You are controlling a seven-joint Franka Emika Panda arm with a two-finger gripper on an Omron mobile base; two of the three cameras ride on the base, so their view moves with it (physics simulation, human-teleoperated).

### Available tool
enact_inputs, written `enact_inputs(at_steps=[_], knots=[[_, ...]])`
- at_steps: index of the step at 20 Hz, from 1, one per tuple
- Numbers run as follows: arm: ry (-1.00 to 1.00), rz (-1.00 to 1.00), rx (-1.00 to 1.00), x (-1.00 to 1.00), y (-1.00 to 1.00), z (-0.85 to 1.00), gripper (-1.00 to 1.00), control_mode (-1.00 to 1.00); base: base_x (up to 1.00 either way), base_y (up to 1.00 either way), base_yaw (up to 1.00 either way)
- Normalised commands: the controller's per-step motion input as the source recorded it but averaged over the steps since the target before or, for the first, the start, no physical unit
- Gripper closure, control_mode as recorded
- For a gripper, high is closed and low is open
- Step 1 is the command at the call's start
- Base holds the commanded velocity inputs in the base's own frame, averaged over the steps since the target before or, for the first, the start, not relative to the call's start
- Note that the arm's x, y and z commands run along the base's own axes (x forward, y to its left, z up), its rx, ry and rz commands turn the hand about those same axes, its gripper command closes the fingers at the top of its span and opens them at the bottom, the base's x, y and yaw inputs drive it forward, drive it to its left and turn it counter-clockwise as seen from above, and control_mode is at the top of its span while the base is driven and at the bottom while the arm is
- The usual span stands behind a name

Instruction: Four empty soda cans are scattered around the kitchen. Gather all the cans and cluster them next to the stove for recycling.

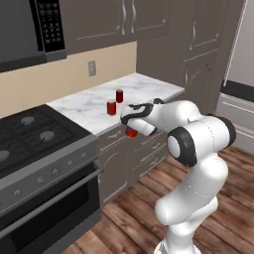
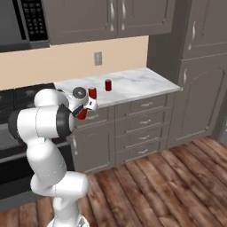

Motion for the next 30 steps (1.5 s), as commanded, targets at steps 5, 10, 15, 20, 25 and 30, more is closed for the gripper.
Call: enact_inputs(at_steps=[5, 10, 15, 20, 25, 30], knots=[[0.0, 0.0, 0.0, 0.0, 0.0, 0.0, 1.0, 1.0, 0.44, 0.02, 0.12], [0.0, 0.0, 0.0, 0.0, 0.0, 0.0, 1.0, 1.0, 0.51, 0.01, 0.11], [0.0, 0.0, 0.0, 0.0, 0.0, 0.0, 1.0, 1.0, 0.58, 0.0, 0.1], [0.0, 0.0, 0.0, 0.0, 0.0, 0.0, 1.0, 1.0, 0.37, 0.0, 0.06], [0.0, 0.0, 0.0, 0.0, 0.0, 0.0, 1.0, 1.0, 0.45, 0.0, 0.02], [0.0, 0.0, 0.0, 0.0, 0.0, 0.0, 1.0, 1.0, 0.54, -0.03, 0.0]])
